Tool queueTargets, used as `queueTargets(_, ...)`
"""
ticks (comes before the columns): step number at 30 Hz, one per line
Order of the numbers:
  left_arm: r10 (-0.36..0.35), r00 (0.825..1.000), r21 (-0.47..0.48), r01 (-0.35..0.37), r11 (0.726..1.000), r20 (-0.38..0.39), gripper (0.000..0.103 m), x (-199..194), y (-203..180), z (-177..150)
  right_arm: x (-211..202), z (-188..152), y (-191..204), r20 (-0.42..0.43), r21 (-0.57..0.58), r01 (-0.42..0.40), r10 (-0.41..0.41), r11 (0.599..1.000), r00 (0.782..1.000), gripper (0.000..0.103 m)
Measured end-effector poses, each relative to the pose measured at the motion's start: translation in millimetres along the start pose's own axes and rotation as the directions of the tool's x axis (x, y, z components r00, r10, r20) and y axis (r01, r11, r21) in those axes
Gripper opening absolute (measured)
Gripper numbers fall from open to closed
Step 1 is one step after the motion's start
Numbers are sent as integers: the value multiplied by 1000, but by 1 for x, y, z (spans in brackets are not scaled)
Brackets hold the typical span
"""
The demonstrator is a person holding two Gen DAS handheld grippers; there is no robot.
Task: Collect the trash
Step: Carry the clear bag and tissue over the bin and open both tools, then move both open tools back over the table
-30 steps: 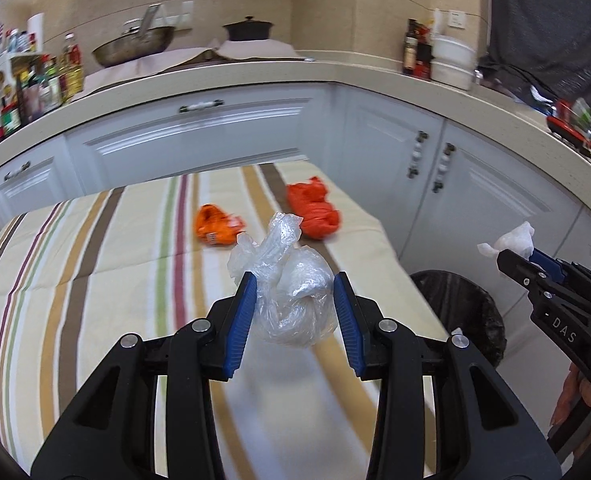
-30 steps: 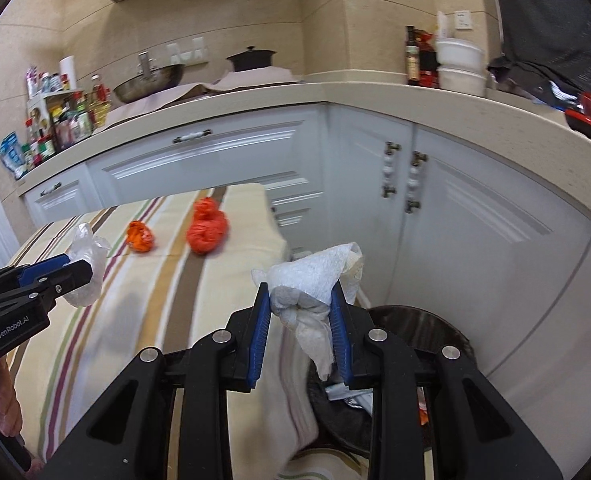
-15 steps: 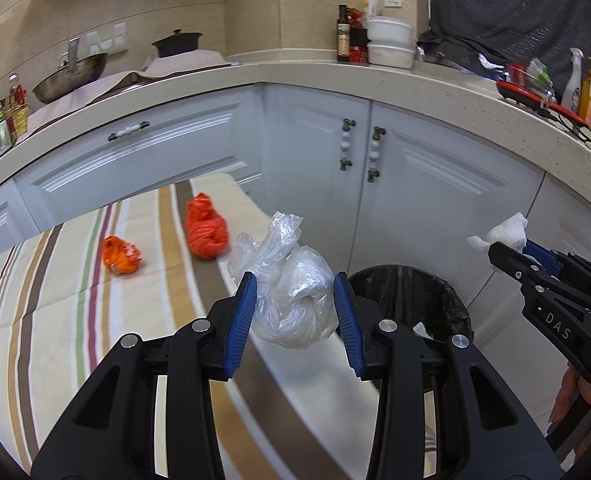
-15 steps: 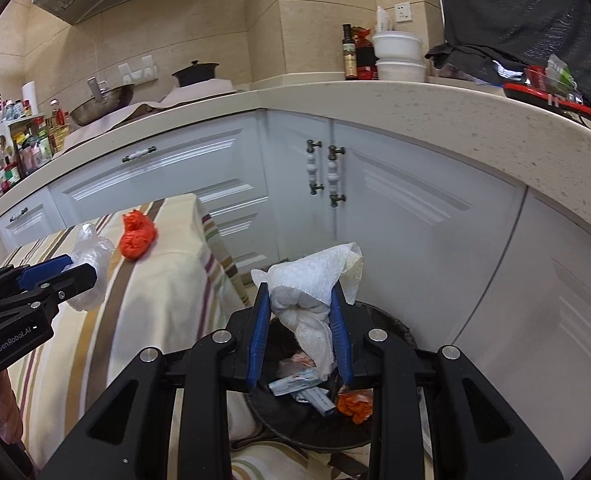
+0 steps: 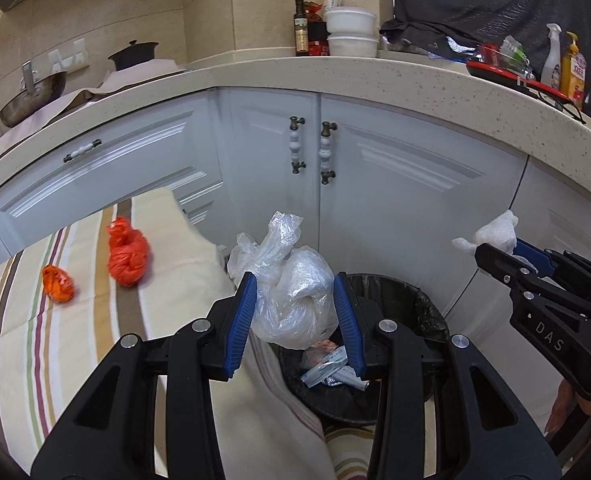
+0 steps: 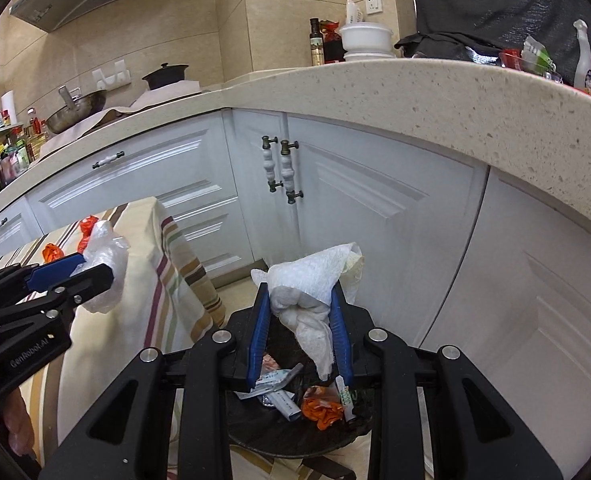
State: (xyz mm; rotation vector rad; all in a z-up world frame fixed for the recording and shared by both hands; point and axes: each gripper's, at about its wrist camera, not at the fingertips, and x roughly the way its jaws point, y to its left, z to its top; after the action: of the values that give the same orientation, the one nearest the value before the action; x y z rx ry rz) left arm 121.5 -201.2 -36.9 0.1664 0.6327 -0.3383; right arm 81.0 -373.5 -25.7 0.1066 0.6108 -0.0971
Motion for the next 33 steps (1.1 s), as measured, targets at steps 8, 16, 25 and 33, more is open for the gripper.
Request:
queueTargets(8, -10, 1000, 12, 10, 1000, -28, 39, 26, -13, -1, 10, 2, -3, -4, -8, -8, 8, 1000, 1000, 29)
queueTargets(16, -8, 999, 2, 8, 1000, -39, 42, 39, -16, 0, 25, -1, -7, -9, 9, -11, 11, 1000, 1000, 36)
queueTargets(25, -4, 1000, -24, 3, 1000, -22, 59, 42, -13, 5, 29, 2, -11, 2, 28, 0, 0, 1000, 1000, 50)
queueTargets(33, -1, 1000, -40, 0, 999, -25, 60, 39, -6, 5, 28, 5, -8, -2, 24, 7, -7, 1000, 1000, 52)
